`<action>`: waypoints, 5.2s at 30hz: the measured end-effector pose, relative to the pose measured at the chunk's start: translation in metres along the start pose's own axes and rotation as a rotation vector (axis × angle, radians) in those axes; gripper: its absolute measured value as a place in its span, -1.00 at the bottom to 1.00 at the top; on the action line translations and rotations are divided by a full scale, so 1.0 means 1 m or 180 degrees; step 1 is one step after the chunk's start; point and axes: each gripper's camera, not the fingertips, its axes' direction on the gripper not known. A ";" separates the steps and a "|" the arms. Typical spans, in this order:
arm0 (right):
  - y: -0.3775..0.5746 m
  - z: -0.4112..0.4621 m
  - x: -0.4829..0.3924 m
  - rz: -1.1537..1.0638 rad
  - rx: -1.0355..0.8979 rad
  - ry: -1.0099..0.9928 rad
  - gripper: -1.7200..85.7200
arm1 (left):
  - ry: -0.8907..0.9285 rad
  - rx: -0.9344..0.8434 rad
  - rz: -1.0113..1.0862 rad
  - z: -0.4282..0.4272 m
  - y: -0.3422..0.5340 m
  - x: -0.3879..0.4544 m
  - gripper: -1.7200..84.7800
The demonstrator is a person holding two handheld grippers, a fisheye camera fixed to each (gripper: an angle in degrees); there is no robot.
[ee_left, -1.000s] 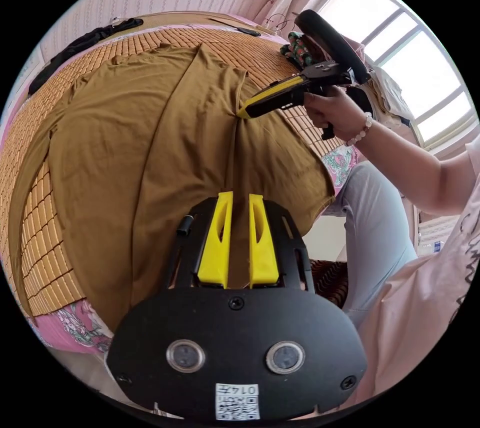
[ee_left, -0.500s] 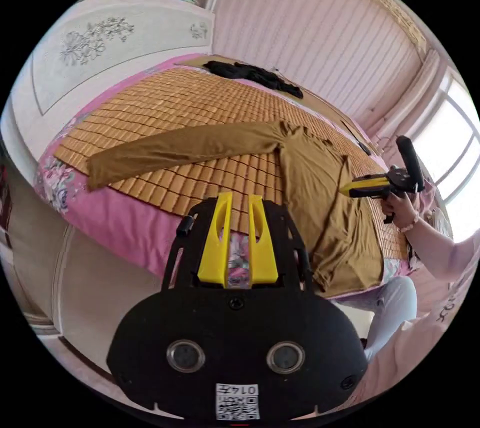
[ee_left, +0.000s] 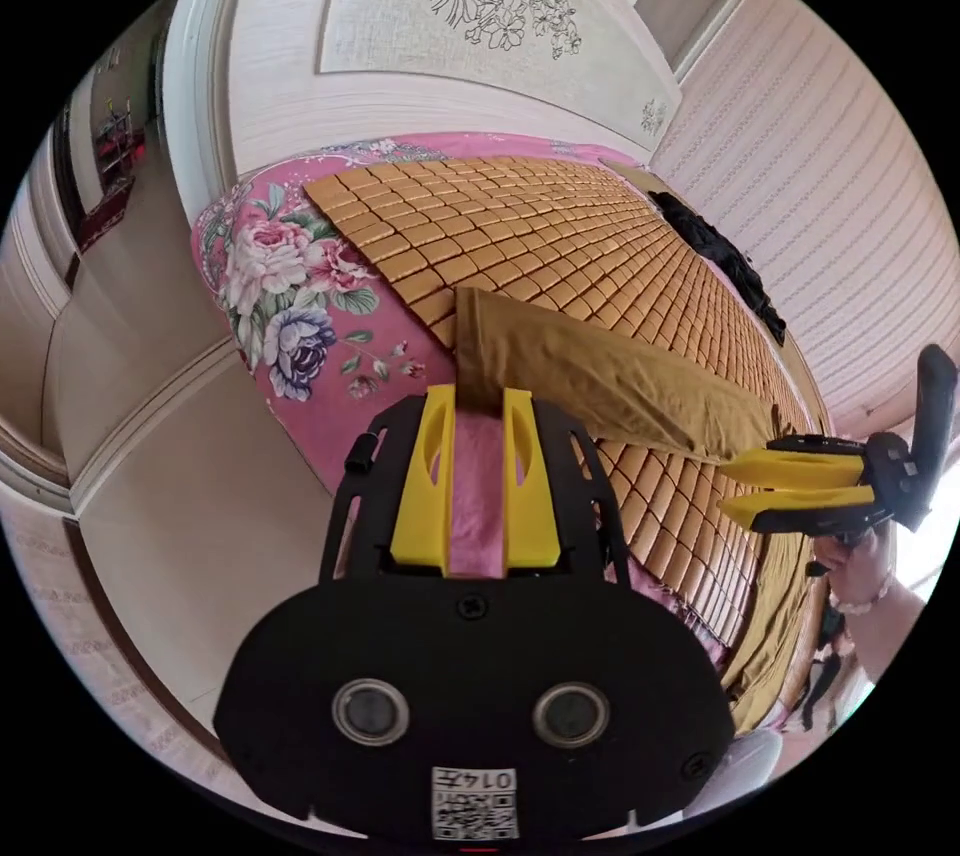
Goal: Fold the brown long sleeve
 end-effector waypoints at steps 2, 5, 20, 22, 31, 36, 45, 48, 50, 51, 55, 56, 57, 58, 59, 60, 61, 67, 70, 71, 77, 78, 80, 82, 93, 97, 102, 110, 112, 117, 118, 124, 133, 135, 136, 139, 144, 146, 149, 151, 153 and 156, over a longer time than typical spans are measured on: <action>-0.005 0.002 0.001 0.0023 -0.0022 -0.0059 -0.75 | 0.0225 0.0014 0.0122 -0.011 0.009 0.006 -0.90; -0.007 -0.009 0.004 0.0123 0.0111 -0.0294 -0.69 | 0.0528 0.0266 0.0551 -0.040 0.033 0.037 -0.94; 0.082 -0.042 0.024 0.0696 -0.0083 -0.0486 -0.93 | 0.0427 0.0222 0.2329 -0.093 0.159 0.219 -0.95; 0.127 -0.080 0.029 0.0875 0.0351 -0.0536 -0.94 | 0.0695 0.0349 0.2382 -0.107 0.168 0.236 -0.95; 0.392 -0.246 -0.020 0.1840 0.2238 -0.0253 -0.95 | 0.2308 0.1082 0.3203 -0.188 0.227 0.361 -0.94; 0.481 -0.260 -0.060 0.2324 0.2401 0.0114 -0.95 | 0.2635 0.0774 0.3546 -0.186 0.272 0.404 -0.94; 0.562 -0.253 -0.079 0.2667 0.2337 -0.0146 -0.95 | 0.2855 0.0297 0.3898 -0.174 0.319 0.445 -0.93; 0.596 -0.239 -0.082 0.2948 0.2211 -0.0240 -0.94 | 0.2894 -0.0014 0.4110 -0.155 0.343 0.464 -0.90; 0.617 -0.226 -0.085 0.3174 0.2031 -0.0249 -0.94 | 0.2916 -0.0313 0.4292 -0.133 0.370 0.479 -0.87; 0.631 -0.215 -0.085 0.3376 0.1802 -0.0296 -0.94 | 0.2924 -0.0367 0.4308 -0.126 0.377 0.482 -0.86; 0.660 -0.185 -0.088 0.3901 0.1051 -0.0366 -0.95 | 0.3045 -0.1191 0.4682 -0.078 0.433 0.503 -0.81; 0.662 -0.180 -0.089 0.3944 0.0819 -0.0350 -0.95 | 0.3039 -0.1419 0.4802 -0.071 0.444 0.507 -0.80; 0.661 -0.178 -0.090 0.3917 0.0689 -0.0325 -0.95 | 0.3041 -0.1480 0.4841 -0.070 0.448 0.508 -0.80; 0.660 -0.178 -0.090 0.3897 0.0655 -0.0308 -0.94 | 0.3042 -0.1506 0.4869 -0.068 0.451 0.509 -0.80; 0.657 -0.178 -0.088 0.3848 0.0621 -0.0294 -0.94 | 0.3047 -0.1467 0.4861 -0.067 0.450 0.510 -0.80; 0.655 -0.178 -0.085 0.3811 0.0634 -0.0292 -0.94 | 0.3040 -0.1453 0.4852 -0.065 0.448 0.510 -0.80; 0.654 -0.178 -0.083 0.3793 0.0654 -0.0293 -0.94 | 0.2982 -0.1449 0.4827 -0.060 0.443 0.512 -0.80; 0.644 -0.177 -0.069 0.3625 0.0789 -0.0243 -0.94 | 0.2564 -0.1439 0.4392 -0.006 0.398 0.517 -0.81; 0.648 -0.159 -0.061 0.3758 0.0402 -0.0193 -0.94 | 0.2504 -0.1393 0.4232 0.023 0.391 0.527 -0.82; 0.652 -0.154 -0.060 0.3842 0.0337 -0.0230 -0.95 | 0.2448 -0.1494 0.4265 0.035 0.397 0.536 -0.82; 0.659 -0.180 -0.062 0.3722 0.0574 -0.0174 -0.94 | 0.2292 -0.1688 0.4445 0.064 0.403 0.550 -0.85; 0.660 -0.191 -0.057 0.3678 0.0672 -0.0062 -0.94 | 0.2278 -0.1676 0.4388 0.064 0.395 0.550 -0.85; 0.661 -0.210 -0.042 0.3583 0.0875 0.0110 -0.93 | 0.2334 -0.1399 0.4234 0.059 0.348 0.544 -0.85; 0.659 -0.228 -0.019 0.3466 0.1026 0.0240 -0.91 | 0.2177 -0.1001 0.4121 0.057 0.299 0.540 -0.85; 0.636 -0.280 0.202 0.3507 0.0934 0.0710 -0.68 | 0.1154 -0.0354 0.2891 0.203 -0.004 0.560 -0.75; 0.636 -0.275 0.239 0.3662 0.0949 0.0700 -0.64 | 0.1013 -0.0701 0.2668 0.270 -0.033 0.575 -0.69; 0.634 -0.266 0.257 0.3811 0.0753 0.0792 -0.85 | 0.0953 -0.1184 0.2396 0.326 -0.049 0.581 -0.79; 0.661 -0.326 0.251 0.3563 0.1298 0.0594 -0.96 | 0.1307 -0.0875 0.2370 0.279 -0.099 0.592 -0.98; 0.668 -0.346 0.253 0.3656 0.1426 0.0637 -0.96 | 0.1297 -0.0678 0.2463 0.260 -0.107 0.609 -0.98; 0.682 -0.398 0.246 0.3724 0.1805 0.0785 -0.96 | 0.1377 -0.0357 0.2392 0.218 -0.123 0.636 -0.98; 0.683 -0.401 0.243 0.3698 0.1840 0.0756 -0.96 | 0.1459 -0.0390 0.2392 0.211 -0.123 0.636 -0.98; 0.698 -0.387 0.170 0.3173 0.1861 0.0403 -0.96 | 0.1507 -0.0628 0.3088 0.168 -0.077 0.592 -0.98; 0.719 -0.254 0.025 0.3030 0.0956 -0.0101 -0.96 | 0.1362 -0.1331 0.3452 0.143 0.061 0.442 -0.98; 0.720 -0.223 0.021 0.3233 0.0821 -0.0161 -0.96 | 0.1181 -0.1519 0.3307 0.164 0.081 0.427 -0.97; 0.721 -0.222 0.019 0.3253 0.0873 -0.0143 -0.96 | 0.1095 -0.1539 0.3226 0.173 0.089 0.419 -0.97; 0.730 -0.223 0.015 0.3491 0.1091 -0.0166 -0.96 | 0.1311 -0.1438 0.2855 0.176 0.089 0.398 -0.93; 0.730 -0.234 0.006 0.3620 0.0905 0.0054 -0.96 | 0.1176 -0.1230 0.2594 0.147 0.072 0.378 -0.82; 0.723 -0.246 0.003 0.3701 0.0915 0.0417 -0.96 | 0.1245 -0.0989 0.2829 0.121 0.072 0.384 -0.84; 0.688 -0.256 0.010 0.3439 0.1341 0.0418 -0.94 | 0.1409 -0.1047 0.3122 0.113 0.086 0.416 -0.83; 0.656 -0.248 0.024 0.3194 0.1434 0.0240 -0.91 | 0.1497 -0.1013 0.3175 0.119 0.098 0.438 -0.80; 0.615 -0.229 0.044 0.3025 0.1286 0.0253 -0.81 | 0.1474 -0.1068 0.3162 0.132 0.107 0.458 -0.76; 0.583 -0.197 0.066 0.2976 0.0854 0.0226 -0.80 | 0.1077 -0.1399 0.3292 0.164 0.124 0.479 -0.78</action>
